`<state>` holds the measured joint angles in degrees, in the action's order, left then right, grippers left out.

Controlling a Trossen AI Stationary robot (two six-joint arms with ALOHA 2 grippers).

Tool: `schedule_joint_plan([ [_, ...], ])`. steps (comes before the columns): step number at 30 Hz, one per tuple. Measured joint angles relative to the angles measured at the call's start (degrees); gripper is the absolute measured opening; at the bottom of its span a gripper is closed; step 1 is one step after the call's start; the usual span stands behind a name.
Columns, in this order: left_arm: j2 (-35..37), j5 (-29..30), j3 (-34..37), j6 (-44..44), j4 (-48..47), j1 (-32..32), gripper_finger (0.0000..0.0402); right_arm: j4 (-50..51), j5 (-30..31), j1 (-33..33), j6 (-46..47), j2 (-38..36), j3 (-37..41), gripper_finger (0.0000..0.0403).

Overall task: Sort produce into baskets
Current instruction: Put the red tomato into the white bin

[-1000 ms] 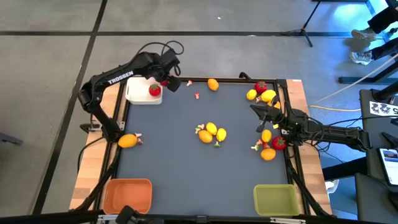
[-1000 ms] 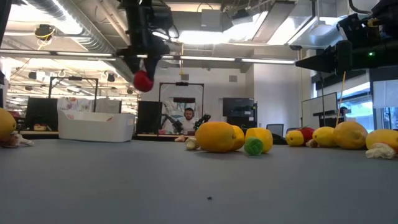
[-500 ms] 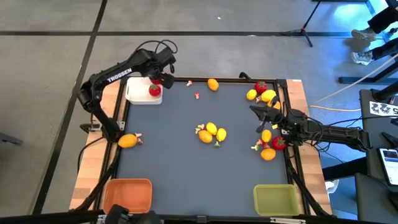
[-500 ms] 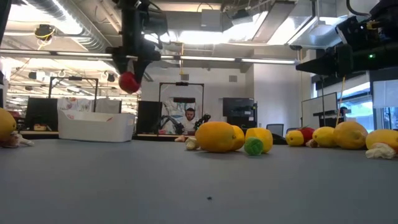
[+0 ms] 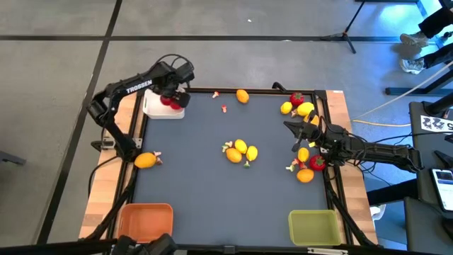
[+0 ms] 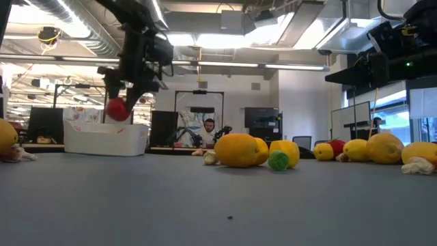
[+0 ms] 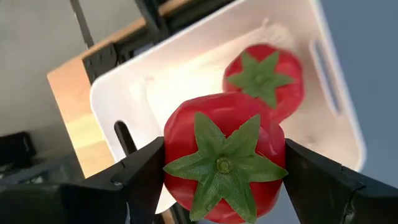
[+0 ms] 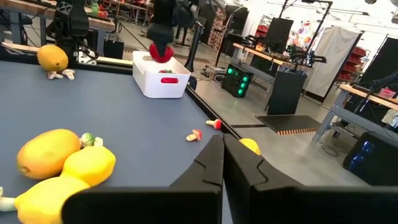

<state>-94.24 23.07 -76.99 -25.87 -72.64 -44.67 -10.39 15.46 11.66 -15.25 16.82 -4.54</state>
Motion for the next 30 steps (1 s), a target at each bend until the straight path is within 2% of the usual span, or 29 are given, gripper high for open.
schedule_joint_plan([
  [4,0.0,0.0,3.5,-1.0,0.9,-0.6,0.0279,0.0,0.0,0.0,0.0,0.0,0.0,0.0005],
  [11,0.0,0.8,9.9,1.2,9.7,-2.6,0.0279,-0.1,0.0,0.0,0.0,0.0,0.0,0.0005],
  [24,0.0,0.6,13.8,2.9,10.3,-2.6,0.0279,-0.2,0.0,0.0,0.2,0.0,0.0,0.0005],
  [27,0.0,0.5,13.9,3.3,10.1,-2.6,0.0294,-0.2,0.0,0.0,0.2,0.0,0.0,0.0005],
  [30,0.0,0.5,13.9,3.8,10.0,-2.6,0.0325,-0.2,0.0,0.0,0.2,0.0,0.0,0.0005],
])
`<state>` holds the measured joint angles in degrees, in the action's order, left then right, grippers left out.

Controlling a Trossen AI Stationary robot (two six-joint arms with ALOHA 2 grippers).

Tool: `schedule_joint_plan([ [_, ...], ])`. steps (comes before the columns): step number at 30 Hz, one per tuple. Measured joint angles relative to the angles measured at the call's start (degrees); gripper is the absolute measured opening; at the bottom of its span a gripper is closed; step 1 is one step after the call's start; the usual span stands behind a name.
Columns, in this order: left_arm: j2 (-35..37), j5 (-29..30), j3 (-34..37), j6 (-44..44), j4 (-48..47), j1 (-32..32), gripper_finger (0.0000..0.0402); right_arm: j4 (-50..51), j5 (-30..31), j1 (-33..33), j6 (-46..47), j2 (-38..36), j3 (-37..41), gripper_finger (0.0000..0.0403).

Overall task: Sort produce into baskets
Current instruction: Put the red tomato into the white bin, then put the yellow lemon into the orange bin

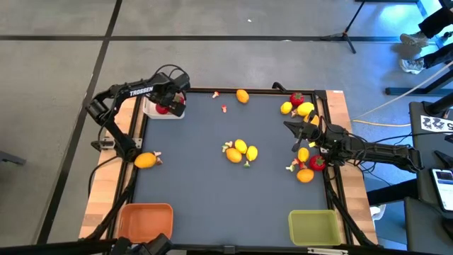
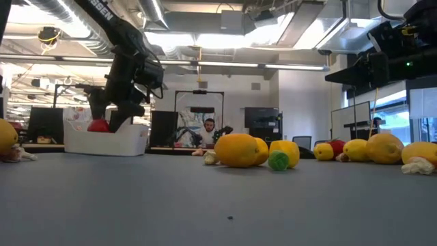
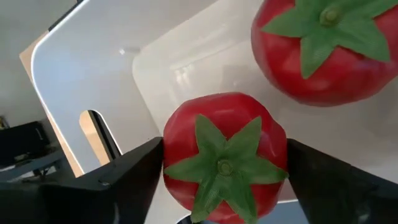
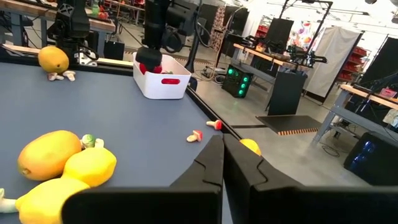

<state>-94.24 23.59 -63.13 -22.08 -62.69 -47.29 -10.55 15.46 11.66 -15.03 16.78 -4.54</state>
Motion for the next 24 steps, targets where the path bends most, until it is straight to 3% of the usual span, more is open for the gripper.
schedule_joint_plan([
  [8,0.0,-0.2,0.0,0.6,-1.4,0.0,0.0396,0.0,0.0,0.0,0.0,0.0,0.0,0.0005],
  [15,2.8,-0.5,-0.5,3.0,-1.9,1.9,0.0392,0.0,0.0,0.0,0.0,0.0,0.0,0.0005],
  [24,12.8,-1.3,-2.3,1.3,-0.5,7.7,0.0390,0.0,0.0,0.0,0.3,0.0,0.0,0.0005],
])
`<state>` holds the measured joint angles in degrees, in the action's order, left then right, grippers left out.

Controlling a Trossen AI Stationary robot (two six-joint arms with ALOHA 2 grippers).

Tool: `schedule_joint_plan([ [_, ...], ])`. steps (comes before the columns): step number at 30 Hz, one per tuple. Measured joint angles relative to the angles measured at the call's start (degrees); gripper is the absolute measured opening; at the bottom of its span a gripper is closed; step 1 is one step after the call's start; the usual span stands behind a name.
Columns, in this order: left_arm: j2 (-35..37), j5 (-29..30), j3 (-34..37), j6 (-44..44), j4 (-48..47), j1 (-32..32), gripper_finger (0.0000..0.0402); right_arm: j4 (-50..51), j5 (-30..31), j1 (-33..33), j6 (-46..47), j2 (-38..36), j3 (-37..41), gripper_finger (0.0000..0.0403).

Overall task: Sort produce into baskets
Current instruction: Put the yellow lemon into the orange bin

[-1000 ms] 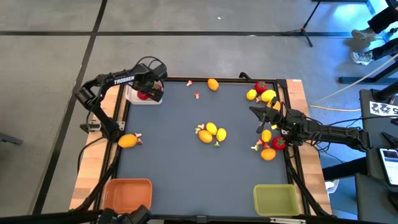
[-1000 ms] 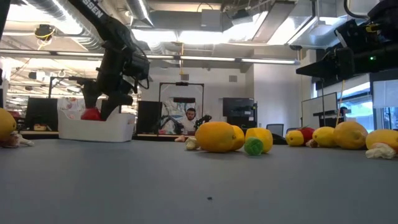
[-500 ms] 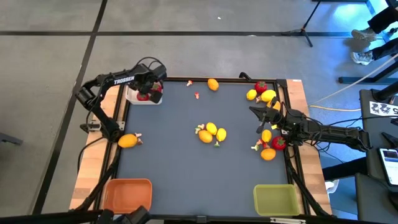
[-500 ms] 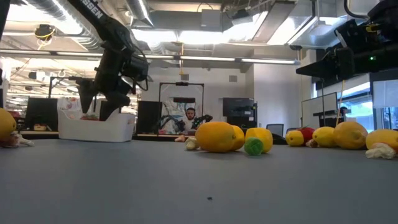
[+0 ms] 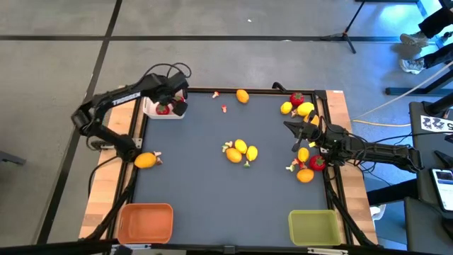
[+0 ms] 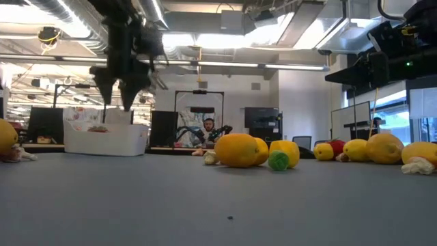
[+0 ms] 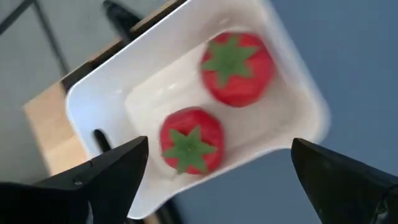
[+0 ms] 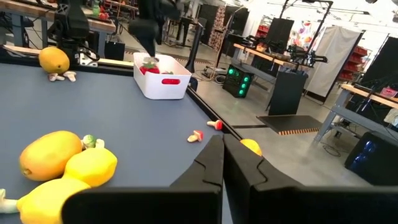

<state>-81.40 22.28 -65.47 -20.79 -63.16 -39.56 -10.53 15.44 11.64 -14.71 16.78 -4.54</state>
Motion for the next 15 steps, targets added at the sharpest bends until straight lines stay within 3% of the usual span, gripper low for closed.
schedule_joint_plan([
  [7,5.2,-5.3,0.0,-2.5,4.6,8.2,0.0390,0.0,0.0,0.0,3.1,0.0,0.0,0.0005],
  [15,5.3,-5.5,1.1,-3.4,9.9,18.2,0.0390,0.0,-0.3,0.0,7.6,0.0,0.0,0.0005],
])
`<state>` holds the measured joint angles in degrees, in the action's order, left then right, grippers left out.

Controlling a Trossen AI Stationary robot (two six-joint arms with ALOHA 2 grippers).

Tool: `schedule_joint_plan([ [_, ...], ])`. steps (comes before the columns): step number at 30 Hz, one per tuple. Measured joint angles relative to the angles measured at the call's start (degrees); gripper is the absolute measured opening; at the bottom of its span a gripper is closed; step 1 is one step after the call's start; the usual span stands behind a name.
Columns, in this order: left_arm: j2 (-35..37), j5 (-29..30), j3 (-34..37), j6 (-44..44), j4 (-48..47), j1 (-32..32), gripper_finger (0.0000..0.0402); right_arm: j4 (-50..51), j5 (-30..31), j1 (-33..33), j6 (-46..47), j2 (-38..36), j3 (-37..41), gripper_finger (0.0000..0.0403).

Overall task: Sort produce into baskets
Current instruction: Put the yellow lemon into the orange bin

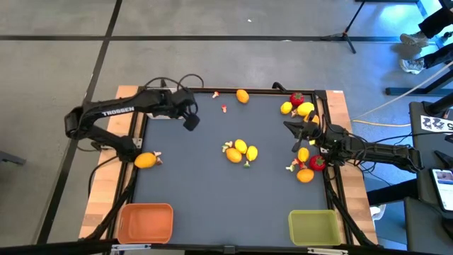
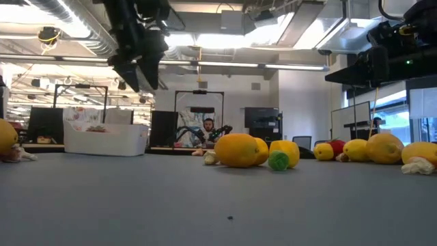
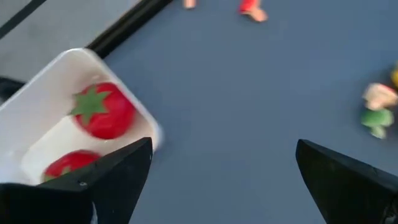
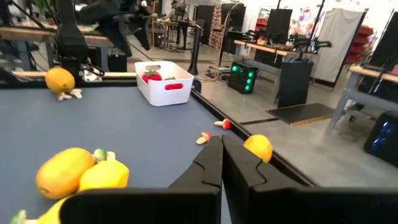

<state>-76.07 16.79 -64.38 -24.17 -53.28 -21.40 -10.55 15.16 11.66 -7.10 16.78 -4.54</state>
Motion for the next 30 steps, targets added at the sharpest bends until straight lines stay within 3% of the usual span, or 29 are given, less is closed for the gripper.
schedule_joint_plan([
  [6,0.0,0.0,2.3,-1.1,4.7,6.1,0.0390,-0.6,-2.7,0.0,5.8,0.0,0.0,0.0005],
  [14,-0.3,-0.2,7.6,-1.3,19.8,14.2,0.0390,-3.4,-10.7,0.0,10.6,1.8,0.0,0.0009],
  [20,-2.8,-0.1,10.5,1.2,32.4,18.8,0.0390,-3.4,-12.5,0.0,11.8,5.0,0.0,0.0068],
  [25,-8.8,-0.1,10.5,9.7,42.3,21.4,0.0390,-3.4,-13.3,-0.1,11.8,8.3,0.0,0.0125],
  [30,-15.4,-0.1,10.6,17.4,50.5,22.4,0.0390,-3.4,-13.2,-0.1,11.4,9.9,0.0,0.0152],
])
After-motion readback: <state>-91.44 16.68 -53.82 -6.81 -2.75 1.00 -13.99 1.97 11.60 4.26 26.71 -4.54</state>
